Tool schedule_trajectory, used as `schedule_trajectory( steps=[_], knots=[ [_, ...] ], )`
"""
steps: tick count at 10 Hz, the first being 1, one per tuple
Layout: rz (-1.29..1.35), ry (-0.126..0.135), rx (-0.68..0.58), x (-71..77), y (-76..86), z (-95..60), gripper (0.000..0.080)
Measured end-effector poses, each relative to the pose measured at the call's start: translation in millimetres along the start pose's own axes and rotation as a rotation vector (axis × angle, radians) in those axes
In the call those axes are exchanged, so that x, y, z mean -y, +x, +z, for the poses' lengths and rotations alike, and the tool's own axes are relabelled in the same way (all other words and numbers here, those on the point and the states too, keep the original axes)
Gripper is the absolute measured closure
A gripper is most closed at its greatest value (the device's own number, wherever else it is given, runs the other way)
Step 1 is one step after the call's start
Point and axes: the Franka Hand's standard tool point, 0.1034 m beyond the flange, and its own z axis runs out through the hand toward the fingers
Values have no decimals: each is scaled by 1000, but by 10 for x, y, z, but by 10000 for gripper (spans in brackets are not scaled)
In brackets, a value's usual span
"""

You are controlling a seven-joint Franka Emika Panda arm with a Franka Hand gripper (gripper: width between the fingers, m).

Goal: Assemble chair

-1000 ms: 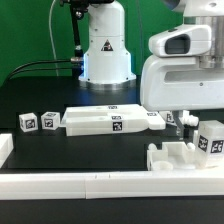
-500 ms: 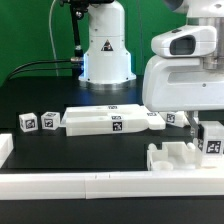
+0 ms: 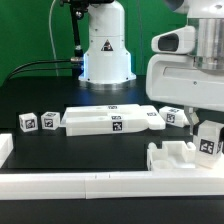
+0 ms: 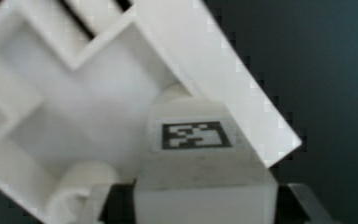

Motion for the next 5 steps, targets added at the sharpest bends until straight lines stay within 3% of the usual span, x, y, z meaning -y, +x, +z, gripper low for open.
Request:
schedule_trajectory(
  steps=[3,5],
  knots=[
    [351,4,44,-4,40,7,515],
    [220,-1,34,-11,39,13,467]
  ],
)
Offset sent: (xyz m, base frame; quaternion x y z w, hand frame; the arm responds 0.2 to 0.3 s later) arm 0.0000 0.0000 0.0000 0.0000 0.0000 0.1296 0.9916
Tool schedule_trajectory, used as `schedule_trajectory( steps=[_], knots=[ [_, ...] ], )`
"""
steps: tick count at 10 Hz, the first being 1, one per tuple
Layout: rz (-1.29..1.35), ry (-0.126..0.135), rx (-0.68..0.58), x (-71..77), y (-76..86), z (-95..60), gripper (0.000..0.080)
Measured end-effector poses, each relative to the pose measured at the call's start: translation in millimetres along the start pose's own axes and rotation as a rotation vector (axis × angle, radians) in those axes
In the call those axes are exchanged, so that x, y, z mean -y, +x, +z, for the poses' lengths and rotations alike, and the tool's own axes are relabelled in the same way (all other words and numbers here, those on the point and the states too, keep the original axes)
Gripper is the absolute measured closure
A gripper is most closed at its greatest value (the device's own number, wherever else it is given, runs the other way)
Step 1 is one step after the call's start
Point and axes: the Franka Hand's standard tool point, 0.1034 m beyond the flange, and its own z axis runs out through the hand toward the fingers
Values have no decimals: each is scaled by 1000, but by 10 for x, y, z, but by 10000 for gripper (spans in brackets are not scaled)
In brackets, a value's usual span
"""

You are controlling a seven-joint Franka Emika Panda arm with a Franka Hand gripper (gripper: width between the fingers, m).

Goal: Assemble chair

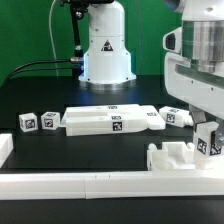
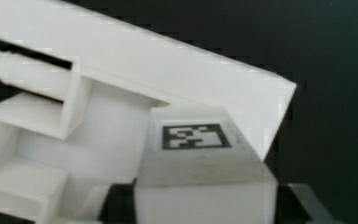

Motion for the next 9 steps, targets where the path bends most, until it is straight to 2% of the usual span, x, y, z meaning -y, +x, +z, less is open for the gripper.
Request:
schedule_trajectory(
  steps=[1,2,3,4,7,9],
  knots=[
    [-142,-5,-12,-11,-18,13,467],
    [-301,13,-24,-6,0,7,253],
    [-495,14,-30,-3,-20,-4,253],
    [-595,13,-28,6,-71,4,173],
    [-815,7,-33,-2,-38,7,151],
    [-1230,-10,-48,-4,13,-2,150]
  ],
)
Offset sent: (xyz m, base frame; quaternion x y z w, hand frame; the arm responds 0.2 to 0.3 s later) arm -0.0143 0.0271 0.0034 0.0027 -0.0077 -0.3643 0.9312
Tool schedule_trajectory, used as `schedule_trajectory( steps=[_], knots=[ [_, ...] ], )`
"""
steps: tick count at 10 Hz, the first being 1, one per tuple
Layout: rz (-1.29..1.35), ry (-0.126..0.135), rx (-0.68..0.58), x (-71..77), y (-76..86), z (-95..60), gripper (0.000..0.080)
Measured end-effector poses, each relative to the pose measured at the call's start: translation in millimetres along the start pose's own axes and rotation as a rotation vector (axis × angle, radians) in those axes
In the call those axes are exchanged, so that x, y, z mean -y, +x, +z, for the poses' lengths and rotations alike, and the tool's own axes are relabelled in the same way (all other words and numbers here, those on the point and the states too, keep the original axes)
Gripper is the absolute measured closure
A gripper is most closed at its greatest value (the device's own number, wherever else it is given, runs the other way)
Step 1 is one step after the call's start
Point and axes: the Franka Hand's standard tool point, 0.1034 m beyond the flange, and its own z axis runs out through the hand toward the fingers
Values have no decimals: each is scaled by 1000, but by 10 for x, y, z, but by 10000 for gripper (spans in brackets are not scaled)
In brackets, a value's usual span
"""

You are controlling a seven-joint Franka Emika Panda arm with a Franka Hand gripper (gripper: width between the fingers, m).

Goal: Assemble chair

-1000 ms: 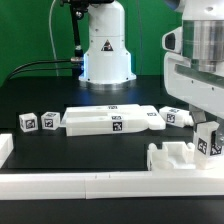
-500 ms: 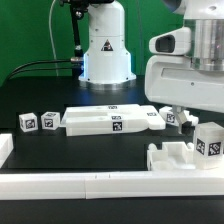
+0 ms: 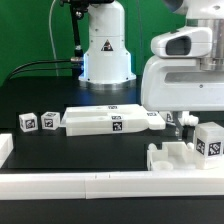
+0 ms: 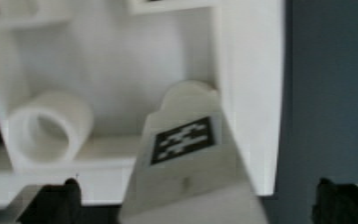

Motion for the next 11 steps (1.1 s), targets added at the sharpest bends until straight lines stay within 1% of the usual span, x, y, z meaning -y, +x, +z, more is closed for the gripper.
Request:
schedule_trajectory(
  steps=[1,2,3,4,5,6,7,8,9,10,11],
  knots=[
    [-62,0,-2,-21,4,4,150],
    [-8,-1,-1,-20,2,7,177],
    [7,0,-1,-23,2,8,312],
    [56,1,-1,-21,1,10,312],
    [151,1,0,-17,0,11,460],
    [272,-2,-2,21,-5,13,460],
    [403,-18,-5,60,-22,16,514],
    [546,-30,-11,66,-27,13,514],
    [737,-35,-7,68,-40,13,514],
    [980,-19,-2,55,-27,9,514],
    [1211,10,13,32,-14,6,514]
  ],
)
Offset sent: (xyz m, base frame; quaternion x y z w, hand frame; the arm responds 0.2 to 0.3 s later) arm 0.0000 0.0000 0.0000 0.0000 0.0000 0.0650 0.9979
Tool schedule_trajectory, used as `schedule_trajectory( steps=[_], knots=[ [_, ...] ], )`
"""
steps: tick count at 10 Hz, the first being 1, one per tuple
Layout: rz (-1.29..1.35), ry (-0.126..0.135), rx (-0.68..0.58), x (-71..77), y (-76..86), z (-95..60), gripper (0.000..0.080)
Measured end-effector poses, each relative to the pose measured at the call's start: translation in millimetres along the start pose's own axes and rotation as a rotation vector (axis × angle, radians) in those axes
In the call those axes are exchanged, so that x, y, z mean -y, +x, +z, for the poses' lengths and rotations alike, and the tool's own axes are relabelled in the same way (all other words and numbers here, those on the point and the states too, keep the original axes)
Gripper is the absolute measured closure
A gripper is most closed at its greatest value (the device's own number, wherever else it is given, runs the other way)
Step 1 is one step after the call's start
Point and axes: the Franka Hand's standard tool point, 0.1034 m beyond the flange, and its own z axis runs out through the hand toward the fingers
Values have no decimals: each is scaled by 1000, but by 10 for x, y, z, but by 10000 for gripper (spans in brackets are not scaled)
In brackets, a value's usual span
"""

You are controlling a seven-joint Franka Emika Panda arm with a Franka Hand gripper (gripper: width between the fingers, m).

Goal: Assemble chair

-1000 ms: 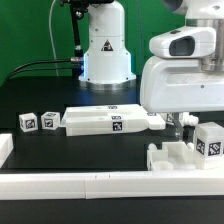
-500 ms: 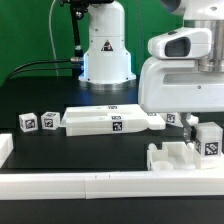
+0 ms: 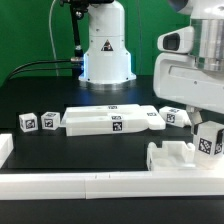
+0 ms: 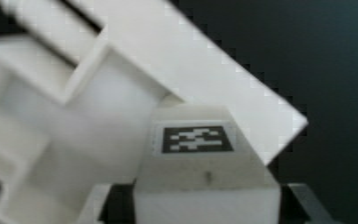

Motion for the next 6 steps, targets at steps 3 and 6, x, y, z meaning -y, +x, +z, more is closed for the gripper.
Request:
schedule_trajectory(
  steps=[3,6],
  knots=[
    [303,9,57,-38,88,10,514],
    [214,8,49,-39,82,14,346]
  ],
)
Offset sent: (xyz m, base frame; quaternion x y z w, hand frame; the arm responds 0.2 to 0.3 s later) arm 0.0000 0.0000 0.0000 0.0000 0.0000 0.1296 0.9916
